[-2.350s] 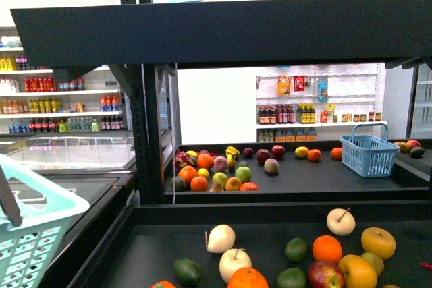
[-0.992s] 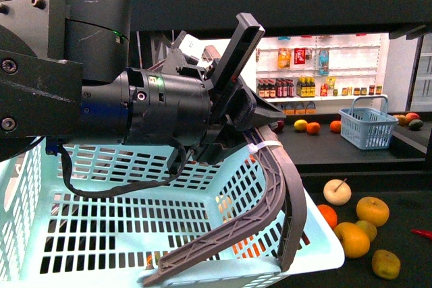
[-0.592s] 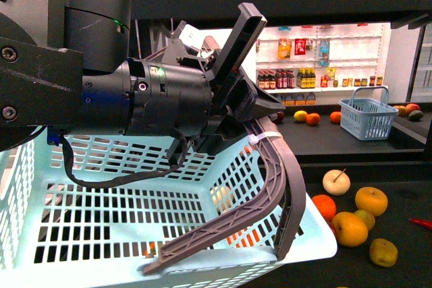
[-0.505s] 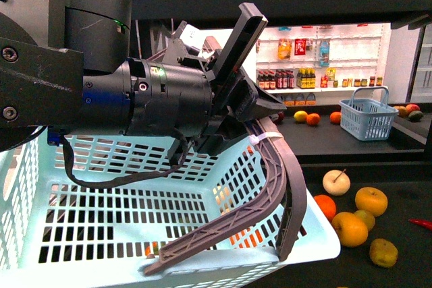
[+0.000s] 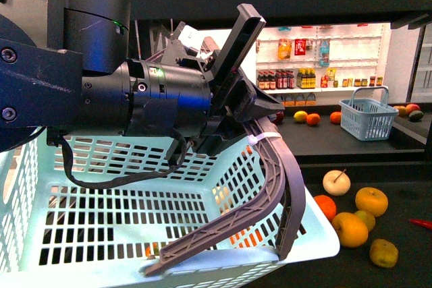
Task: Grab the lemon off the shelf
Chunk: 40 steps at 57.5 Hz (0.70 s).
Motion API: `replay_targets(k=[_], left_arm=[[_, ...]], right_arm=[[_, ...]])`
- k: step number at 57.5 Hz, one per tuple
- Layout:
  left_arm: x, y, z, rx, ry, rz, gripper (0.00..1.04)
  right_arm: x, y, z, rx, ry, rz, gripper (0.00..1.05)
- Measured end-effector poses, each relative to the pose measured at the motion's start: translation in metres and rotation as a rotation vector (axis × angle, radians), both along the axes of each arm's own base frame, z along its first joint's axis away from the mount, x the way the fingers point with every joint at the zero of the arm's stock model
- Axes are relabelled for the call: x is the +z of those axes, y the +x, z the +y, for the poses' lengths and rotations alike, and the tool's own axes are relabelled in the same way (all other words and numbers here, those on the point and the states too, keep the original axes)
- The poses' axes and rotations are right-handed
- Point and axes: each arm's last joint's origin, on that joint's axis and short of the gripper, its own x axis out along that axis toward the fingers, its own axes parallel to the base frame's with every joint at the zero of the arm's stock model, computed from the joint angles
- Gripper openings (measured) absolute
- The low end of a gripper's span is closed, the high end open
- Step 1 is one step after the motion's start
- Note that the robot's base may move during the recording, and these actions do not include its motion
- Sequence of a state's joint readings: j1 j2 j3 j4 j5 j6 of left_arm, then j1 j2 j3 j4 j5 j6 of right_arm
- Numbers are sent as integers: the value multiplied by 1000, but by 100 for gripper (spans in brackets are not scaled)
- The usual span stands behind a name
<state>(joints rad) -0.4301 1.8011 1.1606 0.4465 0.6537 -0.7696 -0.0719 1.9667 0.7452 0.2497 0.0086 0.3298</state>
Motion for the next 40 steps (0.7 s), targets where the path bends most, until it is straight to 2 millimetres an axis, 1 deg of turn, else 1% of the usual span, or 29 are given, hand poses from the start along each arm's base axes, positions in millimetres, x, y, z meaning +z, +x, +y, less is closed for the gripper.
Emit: replay_targets(k=[4, 6, 9, 12, 14, 23, 25, 27, 34, 40], left_arm=[[0, 0, 0, 1, -1, 2, 10], [0, 0, 0, 2, 0, 1, 10], [0, 0, 0, 3, 0, 0, 10], [0, 0, 0, 3, 0, 0, 10], [0, 0, 0, 3, 0, 0, 10], [0, 0, 0, 3, 0, 0, 10], [0, 0, 0, 2, 0, 0, 10], [0, 0, 0, -1, 0, 0, 10], [0, 0, 0, 3, 0, 1, 10], [0, 0, 0, 3, 0, 0, 10]], right_arm=[[-18, 11, 9, 33, 17, 9, 102], [-24, 16, 11, 43, 26, 7, 102], [-34, 29, 10, 36, -9, 18, 102], [-43, 39, 9, 32, -35, 23, 102], [-53, 47, 9, 45, -52, 24, 102], [-82, 60, 8, 65, -71, 62, 102], [-86, 62, 7, 65, -72, 65, 102], [-93, 68, 7, 65, -71, 65, 102], [-101, 79, 9, 75, -62, 51, 102], [-104, 88, 13, 82, -58, 35, 102]])
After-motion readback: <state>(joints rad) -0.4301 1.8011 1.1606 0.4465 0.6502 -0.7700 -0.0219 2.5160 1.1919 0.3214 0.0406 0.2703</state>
